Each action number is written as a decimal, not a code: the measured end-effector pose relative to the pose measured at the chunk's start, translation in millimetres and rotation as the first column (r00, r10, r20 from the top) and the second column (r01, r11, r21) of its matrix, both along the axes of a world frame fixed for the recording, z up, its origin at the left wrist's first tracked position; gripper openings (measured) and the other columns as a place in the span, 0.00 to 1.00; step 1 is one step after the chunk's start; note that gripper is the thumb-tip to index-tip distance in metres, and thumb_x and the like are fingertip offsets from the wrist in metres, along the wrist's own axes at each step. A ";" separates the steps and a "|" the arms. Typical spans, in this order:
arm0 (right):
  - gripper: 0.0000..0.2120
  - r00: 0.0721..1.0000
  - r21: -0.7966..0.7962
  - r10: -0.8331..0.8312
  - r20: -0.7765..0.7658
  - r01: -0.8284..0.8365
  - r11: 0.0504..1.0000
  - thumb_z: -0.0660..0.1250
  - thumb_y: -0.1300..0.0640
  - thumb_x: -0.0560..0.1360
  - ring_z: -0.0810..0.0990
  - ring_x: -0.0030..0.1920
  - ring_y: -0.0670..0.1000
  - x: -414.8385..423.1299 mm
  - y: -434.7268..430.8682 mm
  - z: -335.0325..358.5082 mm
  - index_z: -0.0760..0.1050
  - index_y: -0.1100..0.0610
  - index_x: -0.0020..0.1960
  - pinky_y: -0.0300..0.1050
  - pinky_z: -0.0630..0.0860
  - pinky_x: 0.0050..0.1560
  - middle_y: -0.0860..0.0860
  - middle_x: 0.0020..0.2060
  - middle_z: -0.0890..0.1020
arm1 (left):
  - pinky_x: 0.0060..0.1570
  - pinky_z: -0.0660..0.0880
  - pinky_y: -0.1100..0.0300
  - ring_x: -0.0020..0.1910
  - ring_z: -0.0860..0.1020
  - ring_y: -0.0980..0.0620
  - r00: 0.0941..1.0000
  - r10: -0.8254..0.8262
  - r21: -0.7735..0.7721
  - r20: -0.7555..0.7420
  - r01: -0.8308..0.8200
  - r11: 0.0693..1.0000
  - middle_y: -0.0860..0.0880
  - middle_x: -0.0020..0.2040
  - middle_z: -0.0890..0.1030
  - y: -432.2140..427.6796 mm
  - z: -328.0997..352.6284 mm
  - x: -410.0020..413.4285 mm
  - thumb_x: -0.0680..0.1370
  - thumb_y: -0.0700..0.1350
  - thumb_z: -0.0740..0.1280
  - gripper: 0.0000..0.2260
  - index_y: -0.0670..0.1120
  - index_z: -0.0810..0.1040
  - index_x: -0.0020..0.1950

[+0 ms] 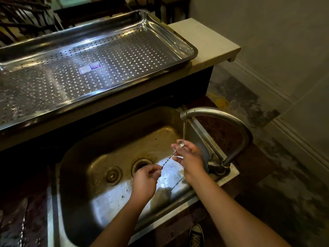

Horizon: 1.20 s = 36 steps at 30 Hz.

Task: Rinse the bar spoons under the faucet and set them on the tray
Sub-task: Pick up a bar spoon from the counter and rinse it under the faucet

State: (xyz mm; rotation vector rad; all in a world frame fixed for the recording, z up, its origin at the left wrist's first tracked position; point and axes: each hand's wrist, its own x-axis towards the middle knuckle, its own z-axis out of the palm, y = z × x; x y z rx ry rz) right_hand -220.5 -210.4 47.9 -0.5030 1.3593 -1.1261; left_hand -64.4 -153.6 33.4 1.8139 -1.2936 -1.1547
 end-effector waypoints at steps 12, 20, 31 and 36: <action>0.08 0.996 -0.057 0.090 -0.022 -0.091 0.994 0.65 0.53 0.80 0.83 0.36 0.46 -1.3 3.6 4.8 0.79 0.56 0.52 0.38 0.79 0.33 0.52 0.43 0.88 | 0.37 0.73 0.64 0.36 0.78 0.61 0.994 0.016 -0.004 -0.110 -0.017 1.000 0.54 0.38 0.83 -4.6 -7.5 -1.2 0.77 0.41 0.68 0.06 0.51 0.83 0.46; 0.13 0.958 -0.191 0.218 0.185 -0.182 0.964 0.61 0.50 0.82 0.83 0.49 0.48 -10.2 6.6 5.2 0.75 0.52 0.64 0.45 0.80 0.44 0.54 0.53 0.86 | 0.34 0.69 0.64 0.32 0.71 0.56 0.964 0.014 0.049 -0.264 -0.002 0.999 0.46 0.32 0.76 -8.7 -4.5 -5.5 0.78 0.40 0.65 0.10 0.52 0.84 0.42; 0.07 0.979 -0.098 0.186 0.081 -0.178 0.979 0.66 0.53 0.80 0.86 0.44 0.48 -5.8 6.3 10.3 0.80 0.55 0.51 0.37 0.78 0.32 0.53 0.46 0.88 | 0.27 0.62 0.63 0.28 0.65 0.54 0.945 -0.008 0.074 -0.326 0.034 0.997 0.51 0.28 0.69 -14.6 3.3 -14.3 0.80 0.41 0.62 0.10 0.48 0.83 0.45; 0.09 0.990 -0.090 0.060 0.131 -0.049 0.995 0.63 0.53 0.81 0.86 0.40 0.49 -14.5 -7.5 22.4 0.78 0.56 0.54 0.38 0.78 0.31 0.53 0.44 0.88 | 0.29 0.60 0.59 0.29 0.64 0.52 0.944 0.010 0.106 -0.329 0.026 0.994 0.51 0.29 0.69 -11.4 1.5 -14.2 0.80 0.40 0.62 0.12 0.50 0.83 0.43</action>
